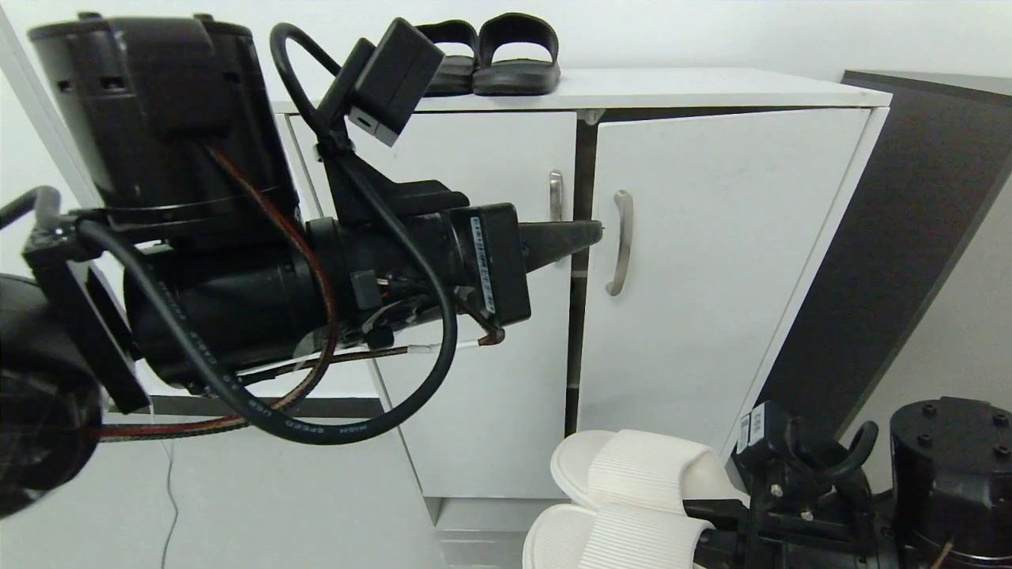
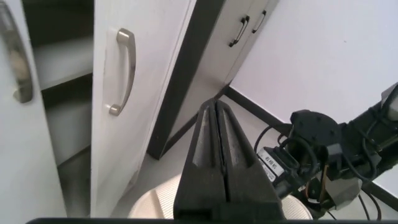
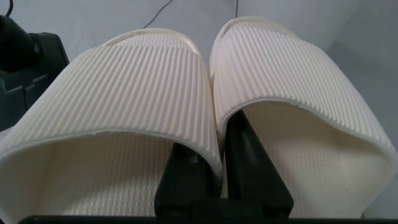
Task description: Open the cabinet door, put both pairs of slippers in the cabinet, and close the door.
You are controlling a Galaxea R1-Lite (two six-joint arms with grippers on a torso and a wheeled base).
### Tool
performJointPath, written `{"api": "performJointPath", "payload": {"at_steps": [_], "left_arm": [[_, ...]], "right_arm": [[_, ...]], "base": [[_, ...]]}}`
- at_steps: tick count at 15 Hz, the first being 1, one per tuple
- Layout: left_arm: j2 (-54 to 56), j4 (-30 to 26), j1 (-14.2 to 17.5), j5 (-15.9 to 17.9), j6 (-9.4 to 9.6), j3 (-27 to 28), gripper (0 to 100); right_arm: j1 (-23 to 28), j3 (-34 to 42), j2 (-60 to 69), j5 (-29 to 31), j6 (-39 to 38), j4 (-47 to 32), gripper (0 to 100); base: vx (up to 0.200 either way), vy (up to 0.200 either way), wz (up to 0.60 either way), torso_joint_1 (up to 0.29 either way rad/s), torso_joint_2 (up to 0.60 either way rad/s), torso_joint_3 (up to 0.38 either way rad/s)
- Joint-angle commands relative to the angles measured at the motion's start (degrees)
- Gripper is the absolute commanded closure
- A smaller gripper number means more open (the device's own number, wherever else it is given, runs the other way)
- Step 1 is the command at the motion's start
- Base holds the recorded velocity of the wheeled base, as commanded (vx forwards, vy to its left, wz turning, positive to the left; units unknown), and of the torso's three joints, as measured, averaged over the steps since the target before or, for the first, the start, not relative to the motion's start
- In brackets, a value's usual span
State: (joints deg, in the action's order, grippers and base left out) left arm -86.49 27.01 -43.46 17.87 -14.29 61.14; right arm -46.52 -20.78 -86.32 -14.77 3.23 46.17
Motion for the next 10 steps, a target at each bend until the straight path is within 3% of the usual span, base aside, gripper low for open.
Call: {"api": "performJointPath", "payload": {"at_steps": [1,5,6,8,10], "left_arm": [[0.62,0.06,1.27,0.06,-0.21,-0.32,100],[-2.89,1.2,3.73,0.59,-2.24,0.3,100],[-5.71,4.8,4.52,0.67,-4.17,1.62,100],[-9.75,8.41,5.14,0.5,-4.52,3.55,100],[-12.21,8.41,6.02,0.59,-4.52,6.01,100]], "right_arm": [[-0.15,0.13,0.28,0.01,0.02,-0.02,100],[-1.21,0.22,0.45,-0.08,0.02,-0.02,100],[-1.21,0.22,0.45,0.01,0.02,-0.02,100],[-1.21,0.13,0.28,0.1,0.02,-0.02,100],[-1.29,0.04,0.28,0.27,0.11,-0.11,100]], "base": [[0.0,0.0,0.0,0.0,0.0,0.0],[0.0,0.0,0.0,0.0,0.0,0.0],[0.0,0.0,0.0,0.0,0.0,0.0],[0.0,0.0,0.0,0.0,0.0,0.0],[0.0,0.0,0.0,0.0,0.0,0.0]]}}
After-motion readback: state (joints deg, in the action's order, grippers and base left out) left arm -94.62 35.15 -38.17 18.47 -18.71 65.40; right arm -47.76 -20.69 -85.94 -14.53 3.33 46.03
